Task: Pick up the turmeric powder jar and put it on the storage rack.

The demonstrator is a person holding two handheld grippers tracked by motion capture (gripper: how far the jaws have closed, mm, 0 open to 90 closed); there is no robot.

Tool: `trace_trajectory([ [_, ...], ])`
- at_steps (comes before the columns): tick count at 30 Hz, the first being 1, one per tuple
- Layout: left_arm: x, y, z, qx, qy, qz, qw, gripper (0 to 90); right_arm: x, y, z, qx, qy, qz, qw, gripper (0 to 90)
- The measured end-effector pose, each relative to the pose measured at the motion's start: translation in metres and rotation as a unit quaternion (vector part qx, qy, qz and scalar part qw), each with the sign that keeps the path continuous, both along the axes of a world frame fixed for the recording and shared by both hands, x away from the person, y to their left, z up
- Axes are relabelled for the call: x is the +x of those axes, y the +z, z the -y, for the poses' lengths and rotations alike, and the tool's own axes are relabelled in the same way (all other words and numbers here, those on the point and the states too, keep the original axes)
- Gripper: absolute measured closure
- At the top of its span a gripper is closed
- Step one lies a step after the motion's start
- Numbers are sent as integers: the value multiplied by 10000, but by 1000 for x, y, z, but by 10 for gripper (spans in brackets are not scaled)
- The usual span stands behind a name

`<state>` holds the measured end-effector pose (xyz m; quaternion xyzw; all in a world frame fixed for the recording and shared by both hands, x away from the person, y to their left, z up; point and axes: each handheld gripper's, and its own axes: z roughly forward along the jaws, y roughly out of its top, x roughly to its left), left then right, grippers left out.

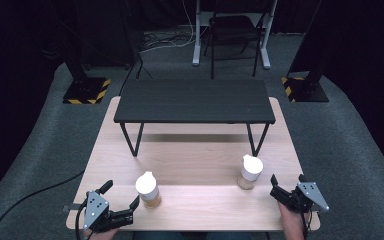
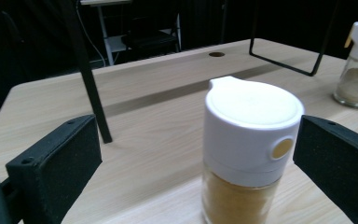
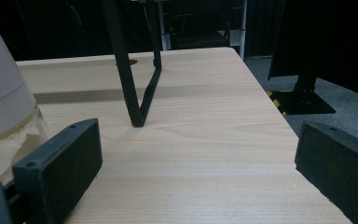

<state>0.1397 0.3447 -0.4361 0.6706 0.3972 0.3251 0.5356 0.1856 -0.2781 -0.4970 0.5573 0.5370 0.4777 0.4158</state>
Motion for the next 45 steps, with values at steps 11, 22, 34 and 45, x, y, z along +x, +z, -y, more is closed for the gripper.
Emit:
trace_trajectory([
  [11, 3, -5, 3, -140, -130, -3, 9998, 2, 0, -1, 0, -19, 34, 28, 10000, 0],
  [22, 6, -1, 27, 143, -118, 26, 9998, 9, -2, -2, 2, 28, 63, 70, 10000, 0],
  [34, 18, -3, 55, 210, 25, -81, 9997, 16, -3, -3, 1, -38, 82, 99, 9999, 0],
  [45, 23, -8, 70, 232, 434, -312, 9983, 105, -3, -4, 2, 6, 88, 120, 9999, 0],
])
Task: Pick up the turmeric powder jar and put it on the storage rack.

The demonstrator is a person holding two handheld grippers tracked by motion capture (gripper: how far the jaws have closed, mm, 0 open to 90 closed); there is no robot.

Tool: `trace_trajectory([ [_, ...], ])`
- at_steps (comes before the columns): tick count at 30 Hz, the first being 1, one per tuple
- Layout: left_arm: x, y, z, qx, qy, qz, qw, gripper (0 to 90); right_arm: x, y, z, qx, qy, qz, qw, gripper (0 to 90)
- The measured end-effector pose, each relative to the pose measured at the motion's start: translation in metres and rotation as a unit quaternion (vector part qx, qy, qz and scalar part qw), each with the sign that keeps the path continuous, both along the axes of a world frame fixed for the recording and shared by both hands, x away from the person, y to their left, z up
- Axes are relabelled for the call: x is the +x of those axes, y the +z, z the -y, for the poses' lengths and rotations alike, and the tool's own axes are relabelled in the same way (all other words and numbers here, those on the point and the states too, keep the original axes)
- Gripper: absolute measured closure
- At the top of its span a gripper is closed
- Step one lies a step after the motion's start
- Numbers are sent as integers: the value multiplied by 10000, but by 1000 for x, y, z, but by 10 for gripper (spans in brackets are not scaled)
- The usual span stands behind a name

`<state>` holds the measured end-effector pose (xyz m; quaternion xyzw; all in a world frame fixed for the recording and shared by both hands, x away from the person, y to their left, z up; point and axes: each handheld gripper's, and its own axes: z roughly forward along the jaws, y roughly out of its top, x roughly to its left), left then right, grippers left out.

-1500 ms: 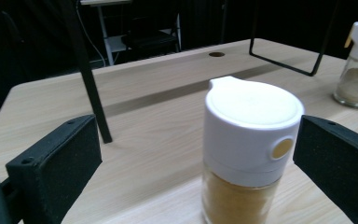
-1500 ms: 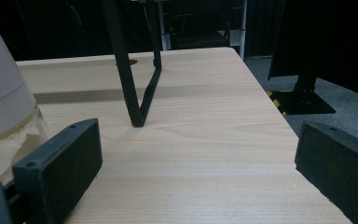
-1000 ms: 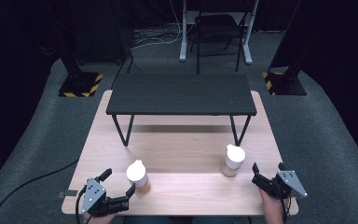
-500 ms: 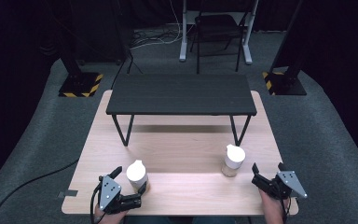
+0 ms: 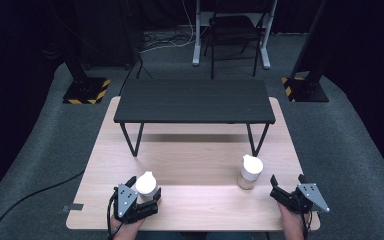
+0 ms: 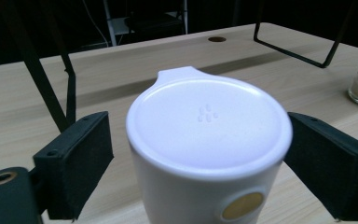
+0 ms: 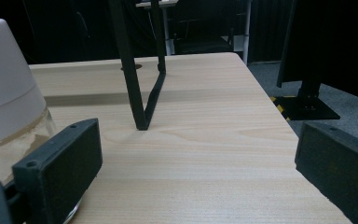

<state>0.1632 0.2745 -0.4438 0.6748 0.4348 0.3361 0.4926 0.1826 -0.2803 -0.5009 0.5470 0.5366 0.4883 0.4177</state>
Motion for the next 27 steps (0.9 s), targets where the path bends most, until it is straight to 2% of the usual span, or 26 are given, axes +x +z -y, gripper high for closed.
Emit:
trace_trajectory([
  [2, -1, -3, 2, 38, 44, 18, 10000, 148, 0, 0, 0, 6, 7, 2, 10000, 0],
  [6, -4, -9, 6, 49, 66, 128, 9999, 290, 0, -1, 1, 4, 26, 17, 10000, 0],
  [11, -2, -8, 6, 36, 48, 108, 9999, 296, 0, 0, 1, -12, 37, 6, 10000, 0],
  [20, 0, -2, 8, 172, -47, 52, 9998, 297, 0, -1, 1, -12, 44, 18, 10000, 0],
  [27, 0, 7, 7, 148, -200, 129, 9996, 298, 0, -1, 2, 30, 43, 18, 10000, 0],
])
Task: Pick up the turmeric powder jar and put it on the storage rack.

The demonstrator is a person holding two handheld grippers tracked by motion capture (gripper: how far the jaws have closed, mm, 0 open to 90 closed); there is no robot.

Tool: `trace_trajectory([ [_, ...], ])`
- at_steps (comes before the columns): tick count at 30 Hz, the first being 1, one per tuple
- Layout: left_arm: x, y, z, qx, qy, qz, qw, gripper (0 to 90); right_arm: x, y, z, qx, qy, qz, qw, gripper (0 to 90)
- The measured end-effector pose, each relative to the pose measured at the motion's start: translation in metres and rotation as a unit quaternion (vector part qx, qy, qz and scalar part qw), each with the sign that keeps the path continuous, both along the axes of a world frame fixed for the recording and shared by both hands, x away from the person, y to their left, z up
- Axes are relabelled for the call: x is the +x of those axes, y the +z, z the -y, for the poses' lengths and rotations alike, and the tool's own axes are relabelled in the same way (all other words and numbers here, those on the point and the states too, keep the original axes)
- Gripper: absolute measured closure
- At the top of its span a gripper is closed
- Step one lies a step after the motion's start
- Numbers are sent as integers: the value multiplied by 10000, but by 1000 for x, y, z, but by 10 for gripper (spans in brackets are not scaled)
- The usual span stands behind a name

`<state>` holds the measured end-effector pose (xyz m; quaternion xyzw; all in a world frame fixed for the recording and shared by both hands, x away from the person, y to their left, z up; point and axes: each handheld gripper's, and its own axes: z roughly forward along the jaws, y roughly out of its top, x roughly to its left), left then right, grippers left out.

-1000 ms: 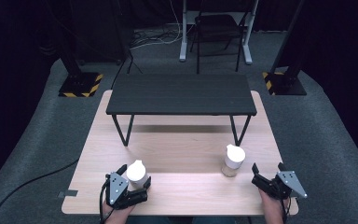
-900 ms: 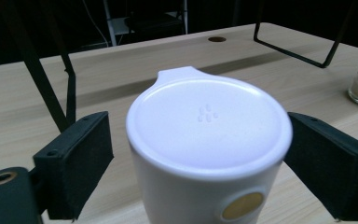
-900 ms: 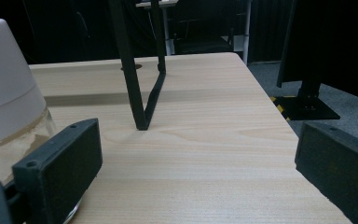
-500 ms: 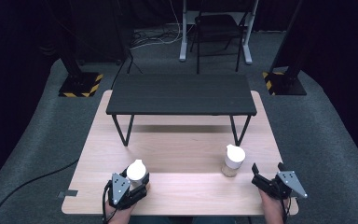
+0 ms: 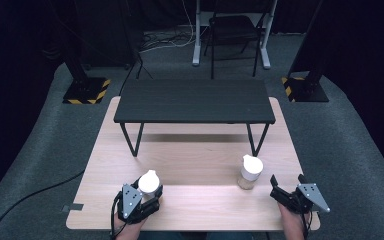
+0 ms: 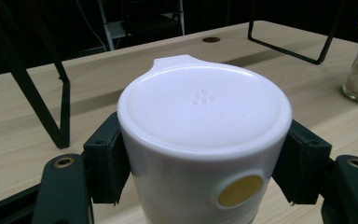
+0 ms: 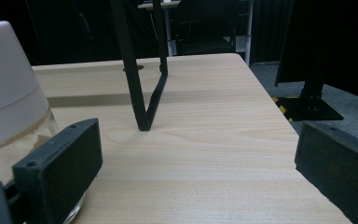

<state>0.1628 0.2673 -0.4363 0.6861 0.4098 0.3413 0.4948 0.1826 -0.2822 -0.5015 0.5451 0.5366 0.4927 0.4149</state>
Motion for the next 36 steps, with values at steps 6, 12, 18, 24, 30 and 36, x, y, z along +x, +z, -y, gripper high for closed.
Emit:
trace_trajectory([
  [6, 5, 21, 1, -33, -194, 37, 9998, 298, 0, 0, 1, -5, 23, -5, 10000, 0],
  [12, 11, 45, 5, -97, -349, 98, 9993, 297, 0, 0, 0, -12, 23, -4, 10000, 0],
  [18, 14, 67, 12, -59, -532, 251, 9983, 298, -1, -1, 0, -24, 31, 22, 10000, 0],
  [24, 22, 85, 11, -88, -758, 309, 9966, 298, 0, 0, 1, -14, 45, 13, 10000, 0],
  [30, 30, 103, 12, -66, -822, 343, 9960, 298, 0, 0, 2, -18, 71, 13, 10000, 0],
  [36, 39, 119, 15, -129, -826, 358, 9959, 298, 0, -1, 2, 3, 78, 26, 10000, 0],
])
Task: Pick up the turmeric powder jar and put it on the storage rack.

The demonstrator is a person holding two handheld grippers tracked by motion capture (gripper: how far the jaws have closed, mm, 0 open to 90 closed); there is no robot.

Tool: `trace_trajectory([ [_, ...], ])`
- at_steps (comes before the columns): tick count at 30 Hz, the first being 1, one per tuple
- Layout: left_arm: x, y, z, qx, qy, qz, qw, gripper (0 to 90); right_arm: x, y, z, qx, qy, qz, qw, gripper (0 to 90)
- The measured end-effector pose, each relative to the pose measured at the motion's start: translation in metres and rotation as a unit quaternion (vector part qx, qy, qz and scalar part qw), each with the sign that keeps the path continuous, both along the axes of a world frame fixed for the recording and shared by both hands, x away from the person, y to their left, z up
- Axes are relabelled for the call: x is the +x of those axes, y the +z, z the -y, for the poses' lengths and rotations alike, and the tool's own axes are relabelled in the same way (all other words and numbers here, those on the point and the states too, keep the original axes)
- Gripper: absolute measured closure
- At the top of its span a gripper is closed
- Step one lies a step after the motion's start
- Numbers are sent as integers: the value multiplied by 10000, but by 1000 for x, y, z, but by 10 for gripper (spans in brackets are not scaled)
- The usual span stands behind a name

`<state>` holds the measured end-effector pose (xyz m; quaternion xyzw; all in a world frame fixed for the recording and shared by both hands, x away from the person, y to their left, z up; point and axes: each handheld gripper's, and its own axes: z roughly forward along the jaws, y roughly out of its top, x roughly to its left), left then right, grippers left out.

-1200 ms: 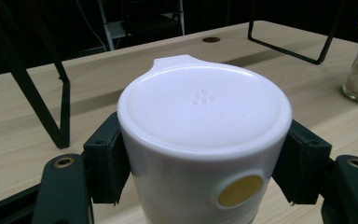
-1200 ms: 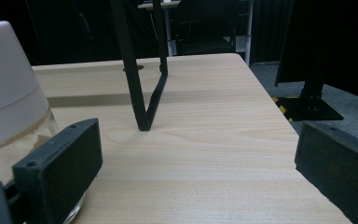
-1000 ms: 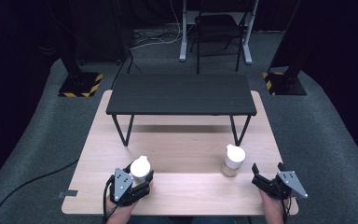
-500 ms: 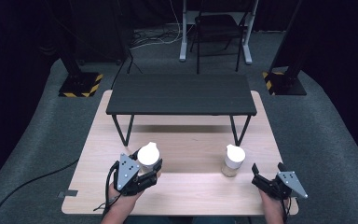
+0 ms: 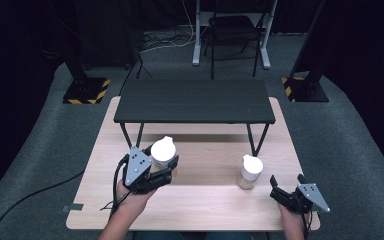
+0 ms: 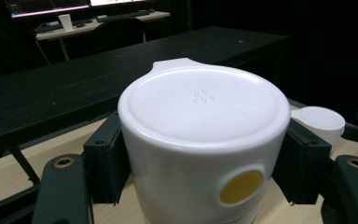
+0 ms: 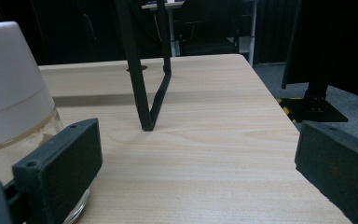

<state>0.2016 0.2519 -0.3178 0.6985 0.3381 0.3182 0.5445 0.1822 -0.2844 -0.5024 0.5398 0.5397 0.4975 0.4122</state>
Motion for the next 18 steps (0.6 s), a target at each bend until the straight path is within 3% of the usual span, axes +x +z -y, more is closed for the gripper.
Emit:
trace_trajectory([
  [12, 18, 29, 7, 7, -57, 77, 10000, 298, 0, 0, 1, -83, 116, -4, 9999, 8],
  [18, 30, 43, 12, 56, -29, 160, 9999, 298, -1, -1, 4, -11, 170, 32, 9998, 3],
])
